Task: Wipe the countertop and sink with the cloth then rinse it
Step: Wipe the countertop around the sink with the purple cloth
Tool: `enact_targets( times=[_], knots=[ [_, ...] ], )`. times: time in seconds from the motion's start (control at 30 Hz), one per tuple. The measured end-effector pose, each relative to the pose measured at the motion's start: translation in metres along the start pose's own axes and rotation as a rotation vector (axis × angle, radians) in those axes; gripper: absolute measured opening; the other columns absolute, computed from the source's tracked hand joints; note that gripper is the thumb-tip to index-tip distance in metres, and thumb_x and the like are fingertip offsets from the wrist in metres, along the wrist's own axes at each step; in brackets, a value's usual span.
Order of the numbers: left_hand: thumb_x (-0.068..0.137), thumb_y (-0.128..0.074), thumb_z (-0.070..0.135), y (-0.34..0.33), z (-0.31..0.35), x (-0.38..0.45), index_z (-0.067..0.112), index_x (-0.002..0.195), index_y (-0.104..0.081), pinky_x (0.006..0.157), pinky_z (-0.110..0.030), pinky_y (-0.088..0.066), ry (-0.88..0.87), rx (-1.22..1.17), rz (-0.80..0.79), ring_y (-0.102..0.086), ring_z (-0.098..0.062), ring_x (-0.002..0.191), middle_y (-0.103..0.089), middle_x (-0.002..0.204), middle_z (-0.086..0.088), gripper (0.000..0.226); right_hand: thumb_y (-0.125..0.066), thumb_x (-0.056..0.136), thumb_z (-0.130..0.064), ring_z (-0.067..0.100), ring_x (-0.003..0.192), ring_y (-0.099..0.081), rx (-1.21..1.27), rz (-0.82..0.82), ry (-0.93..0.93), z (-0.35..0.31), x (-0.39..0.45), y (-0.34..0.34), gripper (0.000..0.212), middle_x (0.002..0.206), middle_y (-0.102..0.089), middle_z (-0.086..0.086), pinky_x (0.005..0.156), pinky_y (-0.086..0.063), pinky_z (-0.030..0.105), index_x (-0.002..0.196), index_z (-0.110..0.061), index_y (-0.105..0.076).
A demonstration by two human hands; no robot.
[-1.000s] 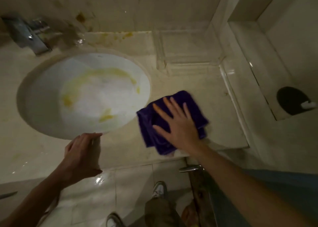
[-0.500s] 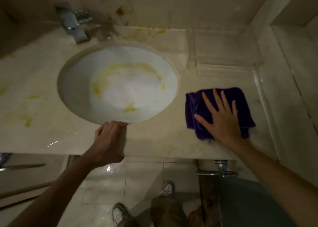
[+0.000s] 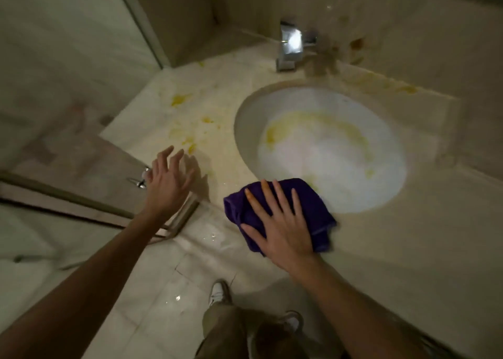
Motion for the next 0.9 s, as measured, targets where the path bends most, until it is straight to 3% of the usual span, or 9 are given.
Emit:
enact_targets(
  times=[0.13, 0.23, 0.33, 0.53, 0.67, 0.73, 0.8, 0.9],
  knots=[
    [0.105, -0.040, 0.044, 0.008, -0.040, 0.018, 0.015, 0.155, -0.030, 0.120, -0.055, -0.023, 0.190, -0.059, -0.094, -0.030, -0.033, 0.147, -0.019, 0.165, -0.007, 0.059, -0.015, 0.099, -0.068, 0.029, 0.155, -0.002, 0.007, 0.008, 0.062, -0.049, 0.080, -0.003, 0.071, 0.168, -0.008, 0.007, 0.121, -0.010, 0.058, 0.159, -0.032, -0.010],
    [0.106, -0.039, 0.041, 0.009, -0.051, 0.021, 0.014, 0.158, -0.025, 0.115, -0.048, -0.033, 0.133, -0.026, -0.106, -0.034, -0.031, 0.144, -0.022, 0.163, -0.008, 0.061, -0.014, 0.099, -0.067, 0.027, 0.155, -0.004, 0.000, 0.028, 0.097, -0.069, 0.135, -0.005, 0.070, 0.168, -0.009, 0.006, 0.122, -0.009, 0.056, 0.159, -0.032, -0.010],
    [0.105, -0.041, 0.040, 0.011, -0.063, 0.023, 0.017, 0.160, -0.021, 0.118, -0.047, -0.034, 0.095, -0.038, -0.145, -0.030, -0.030, 0.145, -0.022, 0.162, -0.007, 0.062, -0.012, 0.099, -0.068, 0.026, 0.155, -0.004, -0.010, 0.028, 0.123, -0.076, 0.172, -0.004, 0.069, 0.168, -0.009, 0.005, 0.123, -0.007, 0.055, 0.159, -0.034, -0.009],
    [0.104, -0.032, 0.051, 0.014, -0.067, 0.015, 0.019, 0.160, -0.018, 0.117, -0.051, -0.035, 0.055, 0.034, -0.211, -0.031, -0.034, 0.145, -0.022, 0.162, -0.009, 0.066, -0.013, 0.100, -0.068, 0.026, 0.155, -0.003, -0.042, 0.020, 0.165, -0.069, 0.148, -0.002, 0.070, 0.169, -0.007, 0.004, 0.123, -0.011, 0.054, 0.160, -0.033, -0.006],
    [0.101, -0.033, 0.052, 0.026, -0.065, 0.022, 0.012, 0.144, -0.046, 0.112, -0.048, -0.039, -0.058, 0.105, -0.133, -0.048, -0.030, 0.122, -0.048, 0.138, -0.013, 0.060, -0.018, 0.100, -0.068, 0.026, 0.155, -0.006, -0.070, -0.039, 0.159, -0.058, 0.097, -0.004, 0.070, 0.168, -0.011, 0.003, 0.122, -0.016, 0.055, 0.160, -0.032, -0.009],
    [0.100, -0.043, 0.050, 0.036, -0.075, 0.039, 0.012, 0.135, -0.053, 0.107, -0.046, -0.041, -0.054, 0.076, -0.095, -0.049, -0.027, 0.114, -0.051, 0.130, -0.011, 0.053, -0.020, 0.100, -0.069, 0.027, 0.155, -0.010, -0.072, -0.073, 0.116, -0.057, 0.085, -0.007, 0.070, 0.167, -0.015, 0.003, 0.121, -0.019, 0.056, 0.159, -0.031, -0.017],
    [0.100, -0.045, 0.051, 0.047, -0.090, 0.060, 0.007, 0.145, -0.042, 0.117, -0.048, -0.033, 0.019, 0.039, -0.103, -0.042, -0.034, 0.133, -0.041, 0.147, -0.016, 0.063, -0.019, 0.100, -0.068, 0.028, 0.154, -0.015, -0.073, -0.088, 0.071, -0.061, 0.085, -0.009, 0.068, 0.166, -0.017, 0.003, 0.119, -0.019, 0.055, 0.157, -0.031, -0.023],
    [0.105, -0.033, 0.052, 0.056, -0.111, 0.086, 0.006, 0.160, -0.014, 0.125, -0.046, -0.009, 0.092, 0.075, -0.168, -0.009, -0.034, 0.154, -0.010, 0.167, -0.017, 0.073, -0.019, 0.100, -0.067, 0.031, 0.152, -0.020, -0.105, -0.089, 0.068, -0.074, 0.099, -0.012, 0.068, 0.166, -0.019, 0.006, 0.117, -0.020, 0.056, 0.157, -0.030, -0.024]
  ],
)
Point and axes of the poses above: each hand's wrist, its own x-axis towards the middle knuckle, its own y-axis out of the back of the hand, z = x × y, the point moved 3 cm from there along x, towards the middle knuckle
